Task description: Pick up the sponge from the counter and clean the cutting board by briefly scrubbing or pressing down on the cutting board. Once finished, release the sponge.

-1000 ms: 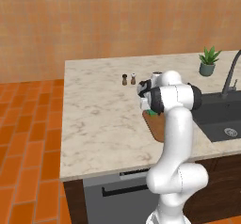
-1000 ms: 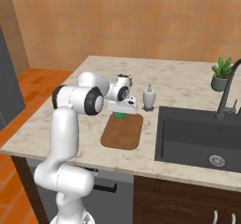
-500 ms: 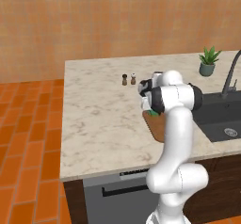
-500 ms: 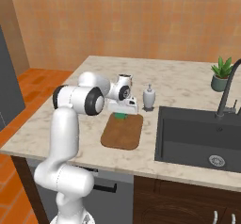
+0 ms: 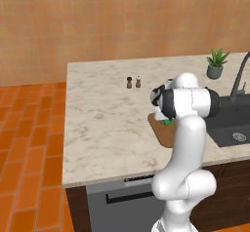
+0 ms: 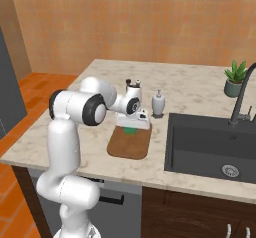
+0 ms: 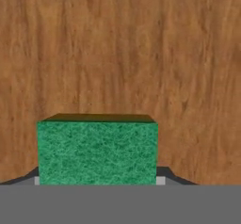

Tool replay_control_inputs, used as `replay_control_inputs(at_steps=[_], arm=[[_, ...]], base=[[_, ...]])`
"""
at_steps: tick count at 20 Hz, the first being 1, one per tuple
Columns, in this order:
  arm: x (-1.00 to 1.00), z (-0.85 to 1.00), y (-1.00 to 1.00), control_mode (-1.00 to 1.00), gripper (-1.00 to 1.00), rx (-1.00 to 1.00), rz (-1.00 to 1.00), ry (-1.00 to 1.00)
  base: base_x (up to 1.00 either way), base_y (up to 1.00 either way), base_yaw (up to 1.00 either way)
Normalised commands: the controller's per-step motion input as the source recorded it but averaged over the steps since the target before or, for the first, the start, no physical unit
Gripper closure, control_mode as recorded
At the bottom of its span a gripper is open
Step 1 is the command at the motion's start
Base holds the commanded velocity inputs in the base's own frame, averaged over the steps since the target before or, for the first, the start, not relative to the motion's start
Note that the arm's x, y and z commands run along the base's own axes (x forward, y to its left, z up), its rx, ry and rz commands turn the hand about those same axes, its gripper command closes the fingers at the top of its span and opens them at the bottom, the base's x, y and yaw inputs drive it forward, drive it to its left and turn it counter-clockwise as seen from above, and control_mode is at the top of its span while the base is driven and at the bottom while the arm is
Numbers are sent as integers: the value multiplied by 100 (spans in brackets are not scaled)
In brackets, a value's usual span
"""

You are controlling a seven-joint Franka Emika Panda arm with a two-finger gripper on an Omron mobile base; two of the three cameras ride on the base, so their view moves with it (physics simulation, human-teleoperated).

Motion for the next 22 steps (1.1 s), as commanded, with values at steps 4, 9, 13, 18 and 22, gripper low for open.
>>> replay_control_inputs(at_steps=[4,9,13,18,22], arm=[[-100,-32,-16,-100,100,-5,0,0],[-100,-39,-18,-100,100,-5,0,5],[-81,-29,-39,-100,100,0,0,23],[-74,-37,-46,-100,100,0,0,23],[-38,-54,-45,-100,100,1,0,5]], base=[[0,0,0],[0,0,0],[0,0,0],[0,0,0],[0,0,0]])
